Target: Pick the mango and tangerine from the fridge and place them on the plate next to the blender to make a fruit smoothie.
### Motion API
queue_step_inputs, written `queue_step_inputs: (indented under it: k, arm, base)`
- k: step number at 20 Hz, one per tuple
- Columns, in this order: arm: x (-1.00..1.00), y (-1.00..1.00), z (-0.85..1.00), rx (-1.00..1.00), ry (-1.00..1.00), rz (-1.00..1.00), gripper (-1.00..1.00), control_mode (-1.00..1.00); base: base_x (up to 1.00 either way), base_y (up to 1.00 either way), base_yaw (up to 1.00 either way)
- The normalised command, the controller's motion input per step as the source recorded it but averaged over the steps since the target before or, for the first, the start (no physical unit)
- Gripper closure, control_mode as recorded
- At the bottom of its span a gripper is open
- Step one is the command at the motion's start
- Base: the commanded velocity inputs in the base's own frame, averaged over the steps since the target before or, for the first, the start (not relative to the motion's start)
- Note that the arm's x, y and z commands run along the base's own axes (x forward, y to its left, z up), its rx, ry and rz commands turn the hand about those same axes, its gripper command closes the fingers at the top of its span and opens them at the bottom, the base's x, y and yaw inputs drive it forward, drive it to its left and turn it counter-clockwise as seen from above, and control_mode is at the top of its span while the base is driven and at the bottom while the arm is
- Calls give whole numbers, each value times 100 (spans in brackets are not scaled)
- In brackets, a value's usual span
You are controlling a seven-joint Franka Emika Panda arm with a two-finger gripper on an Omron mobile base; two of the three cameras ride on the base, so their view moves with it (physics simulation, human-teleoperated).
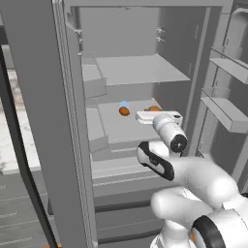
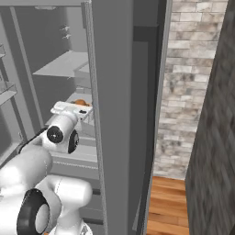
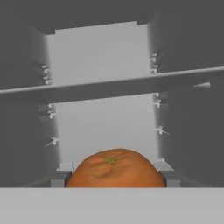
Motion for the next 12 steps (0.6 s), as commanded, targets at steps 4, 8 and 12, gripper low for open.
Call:
queue_step_inputs:
  k: [4,8,12]
  arm:
    - [-100,0,100,0,11,0,100,-100]
    - [-100,0,97,0,26,0,100,-100]
    - [-100,0,34,-11,42,0,100,-100]
  base:
    - [0,0,0]
    - [0,0,0]
    - [0,0,0]
